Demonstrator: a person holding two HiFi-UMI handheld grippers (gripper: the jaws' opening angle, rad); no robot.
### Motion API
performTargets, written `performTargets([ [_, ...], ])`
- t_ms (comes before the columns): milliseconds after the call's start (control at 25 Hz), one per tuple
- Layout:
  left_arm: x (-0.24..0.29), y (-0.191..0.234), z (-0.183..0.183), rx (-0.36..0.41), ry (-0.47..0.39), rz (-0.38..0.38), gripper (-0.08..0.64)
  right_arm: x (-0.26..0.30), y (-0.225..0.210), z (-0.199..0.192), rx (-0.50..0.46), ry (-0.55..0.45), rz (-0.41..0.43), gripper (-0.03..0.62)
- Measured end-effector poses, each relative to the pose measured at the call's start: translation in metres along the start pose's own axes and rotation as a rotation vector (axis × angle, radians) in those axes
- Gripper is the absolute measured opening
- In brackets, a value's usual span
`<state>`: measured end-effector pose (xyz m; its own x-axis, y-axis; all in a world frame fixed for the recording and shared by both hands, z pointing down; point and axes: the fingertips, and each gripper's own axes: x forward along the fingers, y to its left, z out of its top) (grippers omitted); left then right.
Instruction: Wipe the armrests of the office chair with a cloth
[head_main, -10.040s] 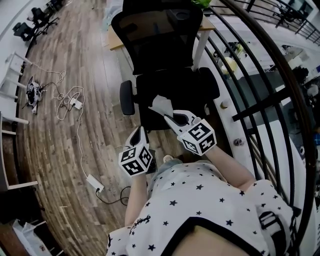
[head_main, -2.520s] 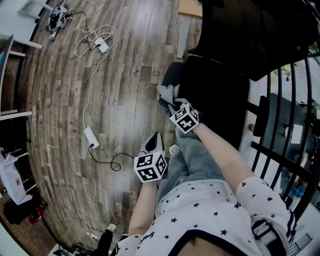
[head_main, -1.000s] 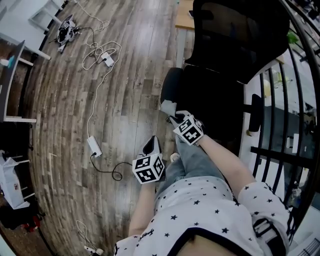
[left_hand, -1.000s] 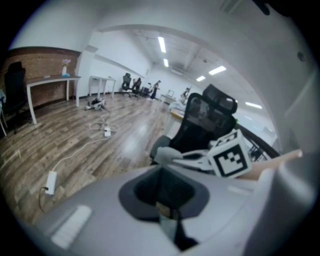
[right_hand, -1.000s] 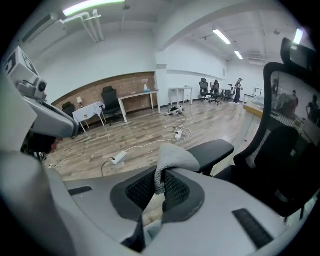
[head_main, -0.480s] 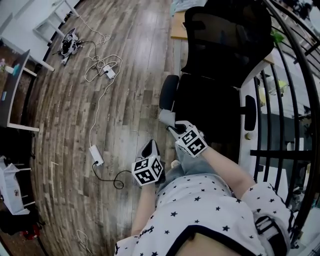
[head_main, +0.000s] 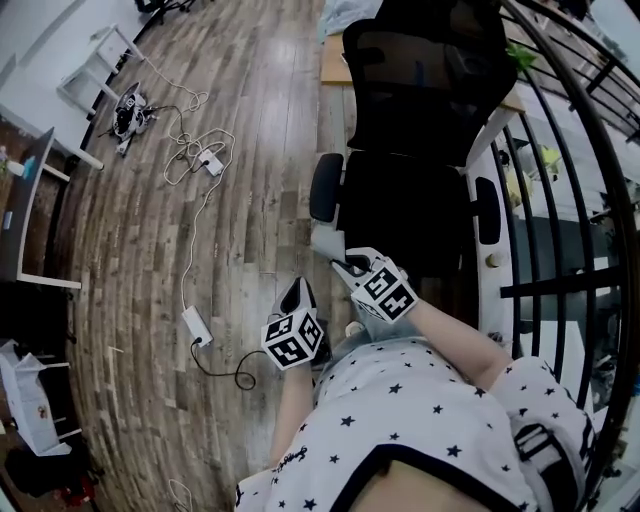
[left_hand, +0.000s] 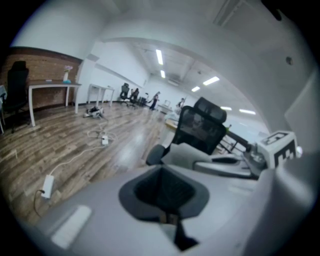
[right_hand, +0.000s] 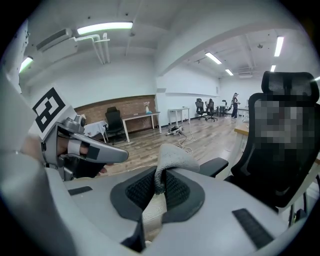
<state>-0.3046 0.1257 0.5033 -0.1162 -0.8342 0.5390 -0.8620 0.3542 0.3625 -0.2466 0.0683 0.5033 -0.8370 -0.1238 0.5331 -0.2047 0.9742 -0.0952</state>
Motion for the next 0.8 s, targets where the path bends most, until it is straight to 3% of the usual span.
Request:
performTargets([
  [360,0.006,-0.025,0.002,0.052,0.024,-0.082,0.006,-0.031,-0.008,0.006,0.049,-0.038,-0.073,0.031],
  [800,0.028,-0.067,-0.004,0.126,0.074,-0.200,0.006,-0.072,-0.029,-0.012,0.128,-0.051,-0.189,0.031],
])
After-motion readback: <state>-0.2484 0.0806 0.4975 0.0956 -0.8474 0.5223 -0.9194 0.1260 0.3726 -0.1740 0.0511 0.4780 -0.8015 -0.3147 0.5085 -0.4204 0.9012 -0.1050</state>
